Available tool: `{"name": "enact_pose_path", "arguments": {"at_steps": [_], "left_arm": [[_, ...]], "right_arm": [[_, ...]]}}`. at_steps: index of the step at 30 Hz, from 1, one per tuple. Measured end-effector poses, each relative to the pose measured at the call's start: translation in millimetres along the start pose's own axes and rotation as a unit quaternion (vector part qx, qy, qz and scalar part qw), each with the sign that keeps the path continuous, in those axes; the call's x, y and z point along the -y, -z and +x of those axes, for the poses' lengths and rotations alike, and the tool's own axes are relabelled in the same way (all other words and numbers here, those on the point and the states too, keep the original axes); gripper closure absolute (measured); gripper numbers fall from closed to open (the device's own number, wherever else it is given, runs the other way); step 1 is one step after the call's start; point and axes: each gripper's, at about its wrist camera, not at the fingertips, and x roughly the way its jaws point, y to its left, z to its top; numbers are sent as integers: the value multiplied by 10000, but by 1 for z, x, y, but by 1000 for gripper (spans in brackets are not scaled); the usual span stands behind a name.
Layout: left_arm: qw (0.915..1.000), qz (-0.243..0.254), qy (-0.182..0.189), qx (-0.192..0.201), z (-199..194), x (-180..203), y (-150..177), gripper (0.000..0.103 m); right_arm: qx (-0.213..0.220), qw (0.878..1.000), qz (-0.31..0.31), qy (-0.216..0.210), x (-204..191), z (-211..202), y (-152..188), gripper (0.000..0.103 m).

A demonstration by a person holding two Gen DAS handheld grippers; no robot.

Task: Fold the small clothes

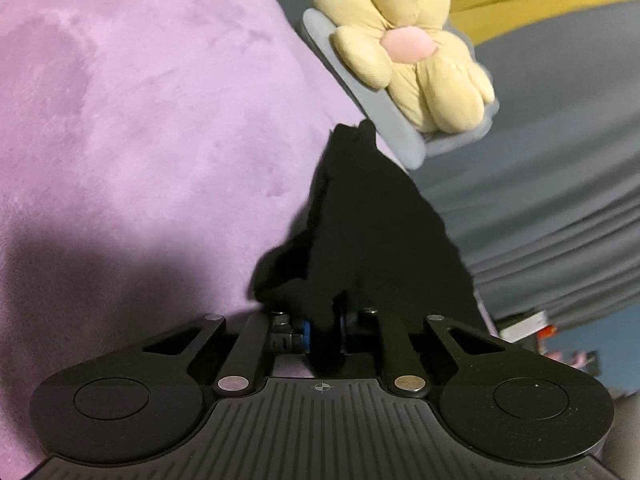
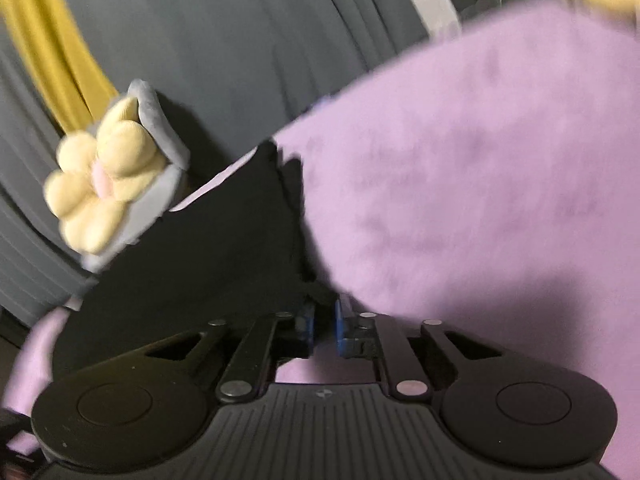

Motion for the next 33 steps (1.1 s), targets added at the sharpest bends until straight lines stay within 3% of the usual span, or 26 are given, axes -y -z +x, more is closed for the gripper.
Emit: {"name": "enact_pose_path", "arguments": {"at_steps": [2,3,5,7,10,15,20,24,28,30,33], "left_arm": [[9999,134,87,21,-1,-1,1,88],[9997,227,102,40,0,0,3,88],[9994,318,140,72,5,2,4,78],[9994,158,280,89,11,3,1,74],[9989,-250,358,141,20,4,-8,74],[9981,-430,394,175,37,8,-18,74],[9935,-833,772,114,40,-2,-24,74],[9927,-835,858,124,42,-10,-23,81],[9921,-982,764,163,42,-8,-21,84],[9928,-969,698,109,40,-7,-23,85],[9934,-1005,551,24,35,-6,-25,87]], "right_arm": [[494,9982,-309,112,-19,-10,-4,87],[587,9975,-382,-116,-33,-11,-6,87],[436,9947,-473,-806,-63,-6,-6,87],[144,9889,-737,-1280,-103,7,-1,87],[-105,9785,-1158,-1705,-165,29,16,87],[-349,9697,-1464,-1927,-224,61,49,87],[-282,9592,-2157,-1803,-240,70,64,87],[-63,9673,-1704,-1879,-234,54,63,88],[-450,9593,-1945,-1997,-236,73,70,88],[-634,9621,-1603,-2111,-228,70,54,90],[-421,9701,-1283,-2016,-206,48,44,91]]}}
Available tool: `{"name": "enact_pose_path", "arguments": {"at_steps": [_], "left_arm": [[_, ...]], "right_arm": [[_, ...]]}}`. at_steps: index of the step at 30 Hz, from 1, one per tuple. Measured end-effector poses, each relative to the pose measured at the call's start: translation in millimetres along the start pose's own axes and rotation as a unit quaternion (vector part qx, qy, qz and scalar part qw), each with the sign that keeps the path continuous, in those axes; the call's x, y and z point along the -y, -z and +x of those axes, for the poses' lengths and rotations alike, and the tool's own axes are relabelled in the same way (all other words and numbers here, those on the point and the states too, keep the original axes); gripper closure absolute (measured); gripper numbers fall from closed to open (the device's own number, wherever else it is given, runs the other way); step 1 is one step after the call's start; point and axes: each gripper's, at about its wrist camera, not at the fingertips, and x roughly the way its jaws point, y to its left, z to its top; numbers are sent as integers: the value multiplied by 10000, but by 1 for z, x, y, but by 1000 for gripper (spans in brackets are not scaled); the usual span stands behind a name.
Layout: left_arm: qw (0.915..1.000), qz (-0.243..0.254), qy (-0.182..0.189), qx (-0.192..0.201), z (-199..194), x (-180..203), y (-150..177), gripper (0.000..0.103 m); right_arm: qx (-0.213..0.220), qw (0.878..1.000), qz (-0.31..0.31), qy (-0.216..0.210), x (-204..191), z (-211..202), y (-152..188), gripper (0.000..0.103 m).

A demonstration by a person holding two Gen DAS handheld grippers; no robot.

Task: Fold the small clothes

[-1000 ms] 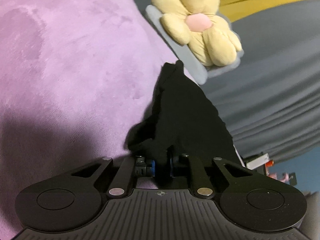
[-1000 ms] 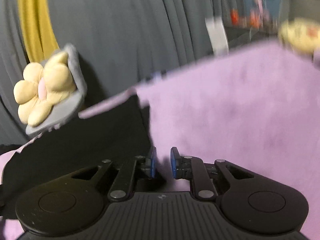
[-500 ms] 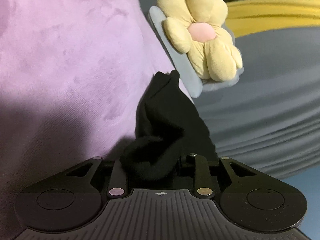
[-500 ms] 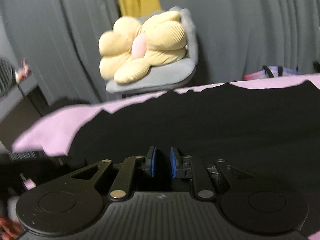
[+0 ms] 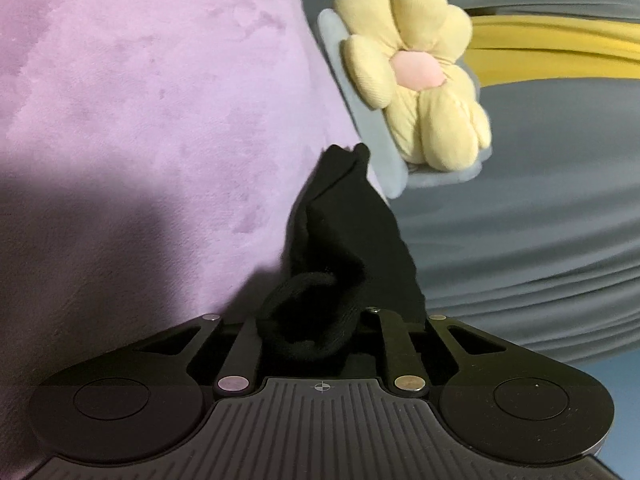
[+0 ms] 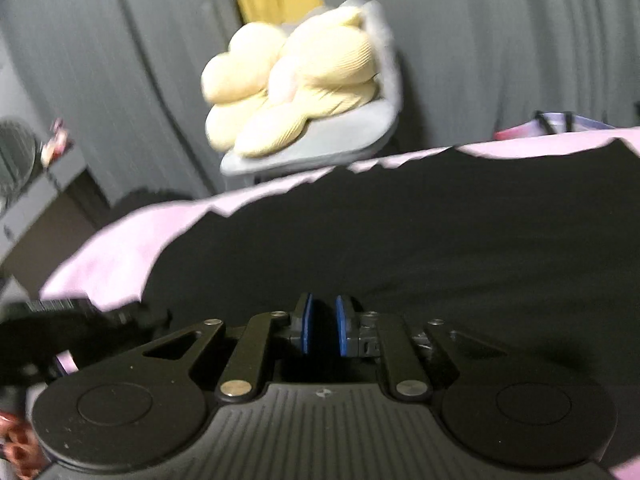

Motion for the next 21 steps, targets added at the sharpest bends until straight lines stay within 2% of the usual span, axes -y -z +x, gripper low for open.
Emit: {"name": "enact_pose_path", "arguments": {"at_steps": [2,5,7,11,12,14,15,16,18,21], "left_arm": [[9997,190,-159,-19,-2,6,-1,87],[9965,671,-493,-19,-5,23,2,87],[9924,1023,-687,6,-5,36,4,88],[9820,1645,-922,73,-7,62,13,88],[9767,1920,-951,77,-7,72,18,88],[9604,2620,-946,92,-7,97,32,88],[9515,2949,-871,94,-5,113,42,88],[9460,3149,-763,48,-2,123,50,88],[9338,3531,-548,-188,10,145,71,88],[9094,4093,-523,-515,34,162,109,88]], "right_arm": [[110,9994,231,238,18,-26,5,89],[171,9971,685,268,51,-54,18,87],[215,9946,895,473,73,-68,29,86],[272,9886,1352,610,104,-79,37,85],[297,9880,1381,630,108,-81,36,85],[383,9873,1400,640,113,-85,33,85],[428,9870,1414,633,114,-87,32,85],[465,9866,1434,622,115,-88,31,85],[517,9864,1453,572,115,-93,29,85],[529,9877,1369,546,115,-100,26,85]]}}
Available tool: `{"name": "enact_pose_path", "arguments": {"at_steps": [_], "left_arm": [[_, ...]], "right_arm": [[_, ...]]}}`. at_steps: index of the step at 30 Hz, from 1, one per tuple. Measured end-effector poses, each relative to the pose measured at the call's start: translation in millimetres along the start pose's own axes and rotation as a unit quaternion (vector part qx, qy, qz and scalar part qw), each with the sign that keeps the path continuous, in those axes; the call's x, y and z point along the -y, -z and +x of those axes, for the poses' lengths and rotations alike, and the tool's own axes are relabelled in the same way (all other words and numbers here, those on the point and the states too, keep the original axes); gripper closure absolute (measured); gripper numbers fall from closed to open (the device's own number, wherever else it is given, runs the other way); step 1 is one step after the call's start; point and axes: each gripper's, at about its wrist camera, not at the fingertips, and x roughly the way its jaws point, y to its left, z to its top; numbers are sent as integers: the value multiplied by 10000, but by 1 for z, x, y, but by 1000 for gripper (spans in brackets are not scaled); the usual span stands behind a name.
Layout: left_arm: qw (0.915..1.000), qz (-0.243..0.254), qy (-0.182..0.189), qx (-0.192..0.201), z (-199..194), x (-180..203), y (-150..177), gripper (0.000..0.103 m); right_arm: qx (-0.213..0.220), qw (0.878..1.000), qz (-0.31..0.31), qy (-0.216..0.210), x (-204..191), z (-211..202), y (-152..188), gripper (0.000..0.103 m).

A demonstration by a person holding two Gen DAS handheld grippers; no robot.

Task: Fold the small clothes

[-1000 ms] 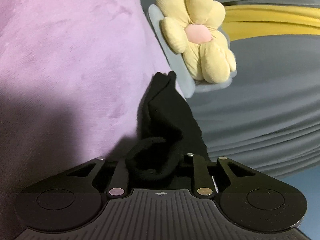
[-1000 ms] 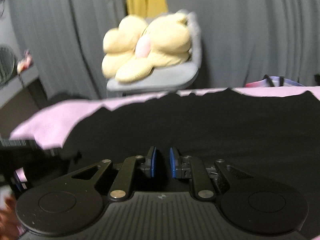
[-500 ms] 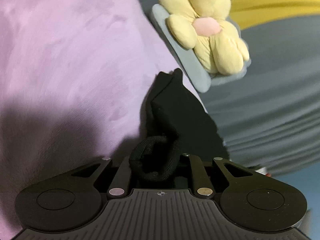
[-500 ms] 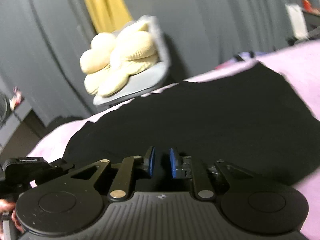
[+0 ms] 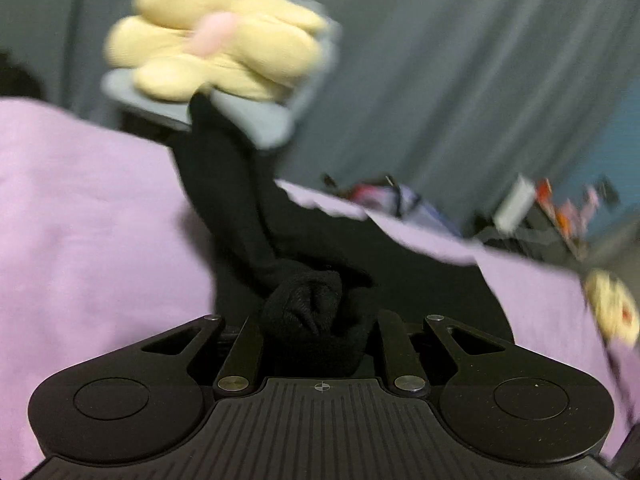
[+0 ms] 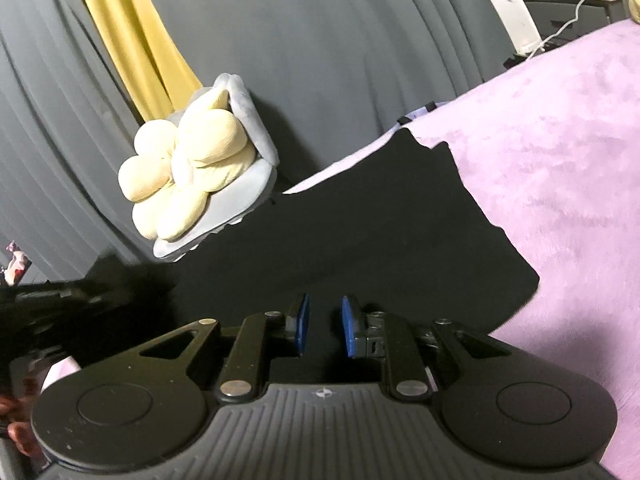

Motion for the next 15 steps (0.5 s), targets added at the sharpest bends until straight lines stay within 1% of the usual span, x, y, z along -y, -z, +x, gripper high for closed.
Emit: {"name": "enact_pose_path", "arguments": {"at_steps": [1,2,3,4,5,6,8,10,11,12,13,14,15], "left_arm": [[9998,115,49,-121,8,8,6,87],[9994,179,105,-292,17,13,14,84],[9987,186,139,-459,24,14,21,83],[9983,166,183,-521,26,14,28,79],[9985,131,255,-468,23,12,36,75],[9985,58,311,-452,16,13,40,74],[9979,-396,353,-371,2,6,41,65],[9953,-757,592,-96,-20,-2,45,60],[9947,-851,572,105,-31,-5,46,60],[9947,-903,405,291,-40,-8,47,59],[9946,-909,173,465,-46,-12,46,59],[9943,-898,-38,569,-49,-15,46,59],[9944,-855,-222,578,-46,-17,46,59]], "right_arm": [[11,10000,-29,-14,-1,-2,-1,85],[11,10000,-43,-20,-1,-3,-2,85],[-8,10000,-51,-21,0,-3,-3,85],[-26,10000,-57,-37,0,-4,-4,85],[-42,10000,-62,-56,0,-5,-5,85],[-68,9999,-68,-67,0,-5,-7,85],[-114,9998,-33,-158,0,-5,-8,85],[-207,9993,21,-314,-2,-2,-10,83],[-268,9987,79,-428,-3,1,-11,82],[-341,9977,178,-567,-5,3,-12,81],[-447,9956,318,-760,-8,7,-13,75],[-586,9925,465,-967,-10,12,-14,65],[-732,9891,600,-1127,-12,19,-15,59]]}}
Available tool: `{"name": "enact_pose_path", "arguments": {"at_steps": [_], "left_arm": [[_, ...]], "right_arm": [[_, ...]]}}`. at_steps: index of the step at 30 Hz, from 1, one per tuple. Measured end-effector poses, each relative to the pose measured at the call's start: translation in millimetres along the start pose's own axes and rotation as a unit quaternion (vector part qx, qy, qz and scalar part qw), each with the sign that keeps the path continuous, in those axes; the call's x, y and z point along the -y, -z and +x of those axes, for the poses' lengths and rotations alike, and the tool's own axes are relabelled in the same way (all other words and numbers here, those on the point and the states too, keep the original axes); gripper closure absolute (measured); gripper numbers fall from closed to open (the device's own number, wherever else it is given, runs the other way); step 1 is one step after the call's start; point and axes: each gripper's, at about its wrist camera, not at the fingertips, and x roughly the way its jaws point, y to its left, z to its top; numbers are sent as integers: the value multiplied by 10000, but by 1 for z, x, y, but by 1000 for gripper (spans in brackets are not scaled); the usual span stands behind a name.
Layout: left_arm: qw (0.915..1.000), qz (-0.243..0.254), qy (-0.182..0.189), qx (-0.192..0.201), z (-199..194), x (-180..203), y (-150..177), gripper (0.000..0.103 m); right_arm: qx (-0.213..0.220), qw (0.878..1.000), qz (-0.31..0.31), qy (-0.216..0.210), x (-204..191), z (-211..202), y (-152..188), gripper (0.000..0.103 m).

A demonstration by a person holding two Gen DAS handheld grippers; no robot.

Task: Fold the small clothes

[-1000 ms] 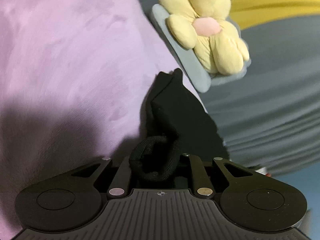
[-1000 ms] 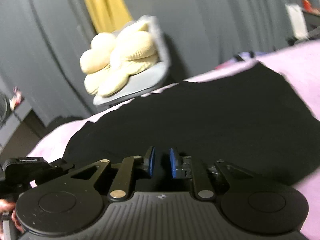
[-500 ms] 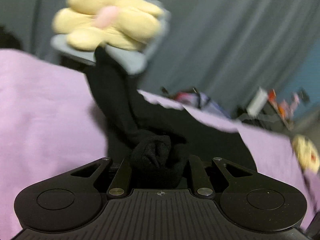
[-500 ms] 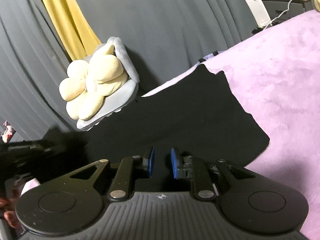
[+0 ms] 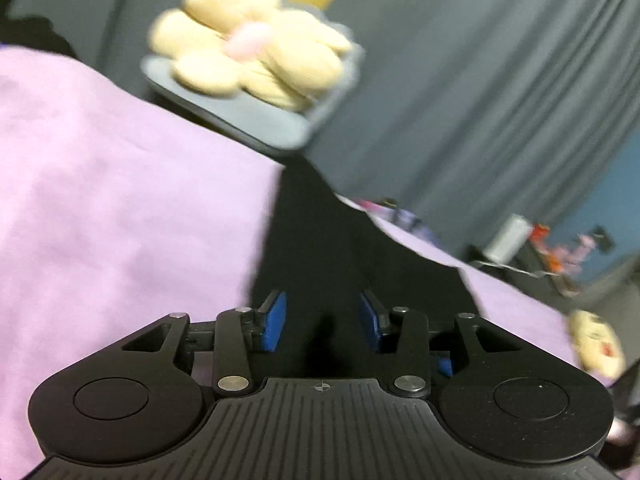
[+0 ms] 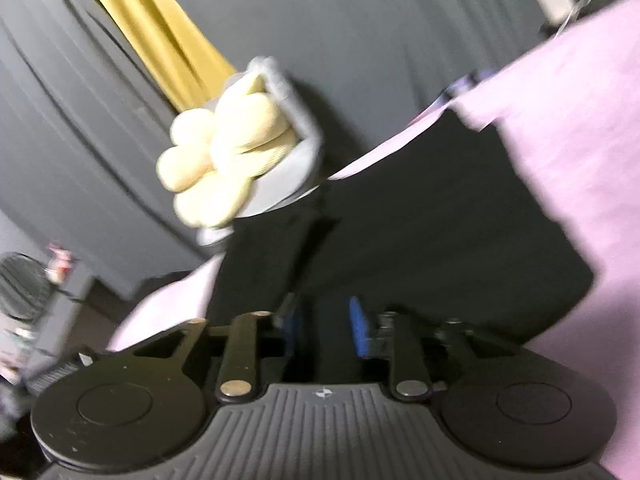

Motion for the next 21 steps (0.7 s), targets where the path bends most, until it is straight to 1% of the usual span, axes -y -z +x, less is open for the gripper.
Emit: {"name": "enact_pose_path", "arguments": {"at_steps": [1,2,3,4,5,6,7,8,9,10,11,12,13,14,15,17,18,19,20,21], "left_arm": [[9999,25,-116,-75,5,-3,1,59],[9997,-31,-171,-182,12,-5,4,59],[9992,-148,-134,-332,19,-10,8,59],[9988,-232,-29,-423,25,-11,11,59],[9984,-305,191,-443,24,-18,17,57],[9974,-403,509,-328,22,-21,20,54],[9957,-524,730,-231,20,-25,22,48],[9942,-652,833,-191,18,-28,22,48],[9933,-772,842,-184,17,-32,20,48],[9933,-833,779,-172,15,-34,19,48],[9938,-873,674,-144,13,-35,17,48],[9947,-881,510,-106,11,-34,16,48],[9956,-842,398,-64,9,-34,15,47],[9965,-777,292,-30,7,-32,15,45],[9974,-701,189,-22,5,-31,14,45],[9980,-611,152,-49,3,-30,17,42],[9973,-670,267,-101,5,-32,19,42],[9959,-786,420,-171,9,-35,21,42],[9931,-966,617,-258,12,-38,23,41],[9904,-1119,753,-302,13,-41,23,40]], "right_arm": [[-121,9998,97,-100,0,7,-1,50],[-235,9995,143,-134,0,14,-2,48],[-358,9992,144,-101,-1,22,-1,48],[-535,9985,127,-49,-2,31,0,48],[-683,9976,134,-63,-2,39,1,48],[-816,9964,168,-146,-1,45,3,48],[-861,9959,185,-193,0,48,5,48],[-846,9960,154,-236,-1,49,5,51],[-835,9960,119,-287,-2,50,5,55],[-855,9957,134,-327,-3,52,4,67],[-875,9955,178,-327,-2,54,4,82],[-888,9954,201,-289,-2,57,4,90],[-882,9958,133,-184,-3,56,5,92],[-793,9968,-61,-33,-8,52,4,92],[-620,9975,-324,112,-14,45,4,92],[-456,9956,-722,387,-22,34,4,93],[-497,9933,-884,546,-23,35,6,93],[-628,9911,-980,646,-21,39,9,93],[-791,9905,-951,592,-17,42,10,92],[-864,9923,-775,436,-12,42,8,88]]}}
